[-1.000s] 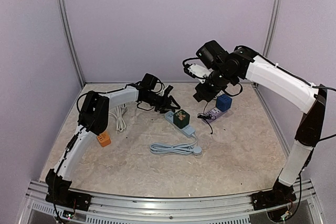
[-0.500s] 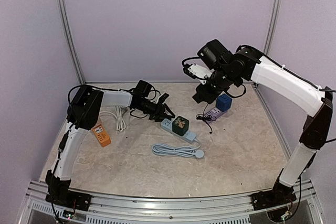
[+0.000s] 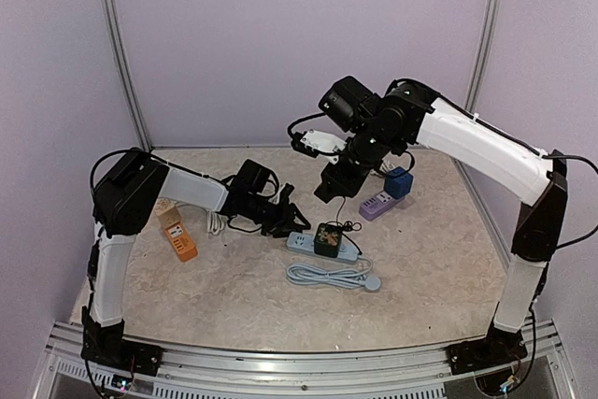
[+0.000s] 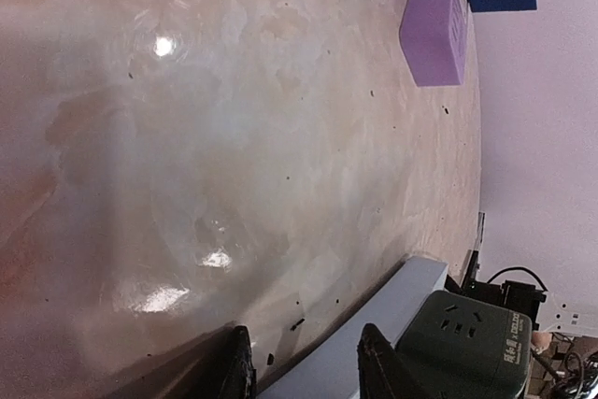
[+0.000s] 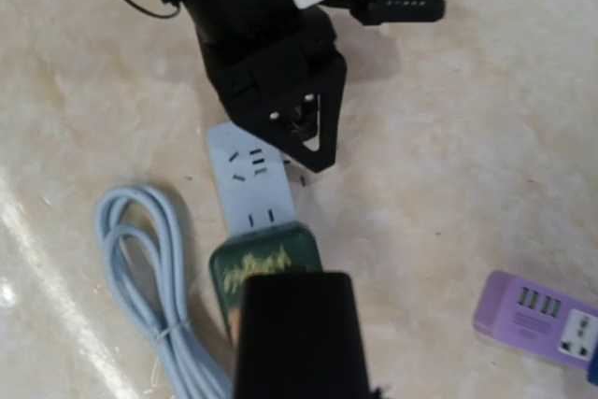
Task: Insert the plug
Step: Move the socket to the center of the board, then insert the plug into the socket.
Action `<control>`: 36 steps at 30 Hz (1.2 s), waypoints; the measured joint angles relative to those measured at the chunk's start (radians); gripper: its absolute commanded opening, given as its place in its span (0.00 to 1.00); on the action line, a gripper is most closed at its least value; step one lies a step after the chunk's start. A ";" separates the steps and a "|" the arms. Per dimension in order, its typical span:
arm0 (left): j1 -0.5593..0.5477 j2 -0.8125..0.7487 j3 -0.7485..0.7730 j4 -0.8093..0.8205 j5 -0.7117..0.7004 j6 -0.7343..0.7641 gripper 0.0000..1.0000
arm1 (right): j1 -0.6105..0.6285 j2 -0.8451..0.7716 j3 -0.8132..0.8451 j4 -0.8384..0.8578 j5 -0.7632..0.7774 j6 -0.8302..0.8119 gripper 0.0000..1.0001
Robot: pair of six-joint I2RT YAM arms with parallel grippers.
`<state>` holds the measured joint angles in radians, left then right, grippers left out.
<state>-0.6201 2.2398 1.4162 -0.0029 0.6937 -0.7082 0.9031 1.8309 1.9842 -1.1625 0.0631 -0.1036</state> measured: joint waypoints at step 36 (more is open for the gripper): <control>0.020 -0.425 -0.613 0.306 -0.375 -0.403 0.71 | 0.076 0.472 0.183 -0.021 0.106 -0.220 0.00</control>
<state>-0.6003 1.8145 0.8036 0.3027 0.3187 -1.1110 0.9787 2.3032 2.1670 -1.1839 0.1692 -0.3241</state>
